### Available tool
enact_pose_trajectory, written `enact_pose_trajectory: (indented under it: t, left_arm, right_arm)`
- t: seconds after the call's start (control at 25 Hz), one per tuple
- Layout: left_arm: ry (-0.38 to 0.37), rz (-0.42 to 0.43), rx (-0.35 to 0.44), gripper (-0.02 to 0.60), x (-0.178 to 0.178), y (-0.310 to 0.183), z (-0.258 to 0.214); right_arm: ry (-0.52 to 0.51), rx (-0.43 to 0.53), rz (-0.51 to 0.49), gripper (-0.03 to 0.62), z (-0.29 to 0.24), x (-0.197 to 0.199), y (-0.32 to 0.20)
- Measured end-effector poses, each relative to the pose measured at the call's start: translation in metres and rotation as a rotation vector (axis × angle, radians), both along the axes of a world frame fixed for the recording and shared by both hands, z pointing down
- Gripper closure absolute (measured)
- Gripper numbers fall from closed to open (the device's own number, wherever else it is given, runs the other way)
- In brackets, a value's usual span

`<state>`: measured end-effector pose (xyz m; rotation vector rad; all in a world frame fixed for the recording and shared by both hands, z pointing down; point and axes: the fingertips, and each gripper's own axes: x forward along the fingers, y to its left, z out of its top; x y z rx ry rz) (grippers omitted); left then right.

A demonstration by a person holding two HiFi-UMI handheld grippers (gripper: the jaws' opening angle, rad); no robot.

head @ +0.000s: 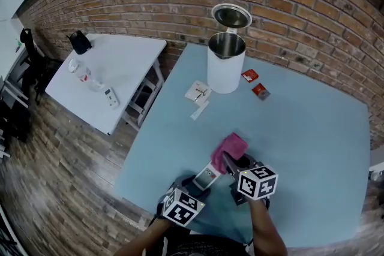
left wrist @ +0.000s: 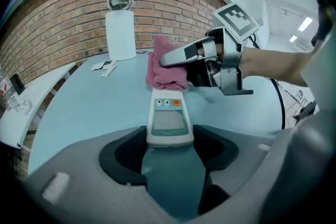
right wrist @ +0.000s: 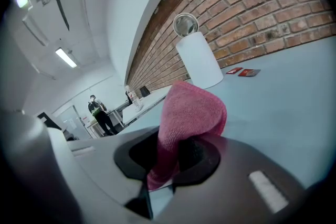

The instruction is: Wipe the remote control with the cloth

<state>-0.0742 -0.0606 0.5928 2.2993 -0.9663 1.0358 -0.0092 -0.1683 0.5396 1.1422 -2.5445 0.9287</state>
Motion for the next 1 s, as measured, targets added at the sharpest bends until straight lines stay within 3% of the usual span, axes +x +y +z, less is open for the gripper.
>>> enact_pose_trajectory:
  t: [0.68,0.84,1.0]
  left_arm:
    - [-0.006,-0.009,-0.004,0.304,-0.002,0.0,0.001]
    - [-0.005,-0.015,0.001,0.304,-0.002,-0.001,0.0]
    - [-0.012,-0.026,0.006,0.304,-0.003,-0.002,-0.003]
  right_arm:
    - [-0.051,0.01,0.207,0.526,-0.011,0.047,-0.027]
    - [-0.016,0.075,0.315,0.526,-0.027,0.071,-0.021]
    - [0.026,0.058,0.321,0.526,-0.019,0.076,-0.01]
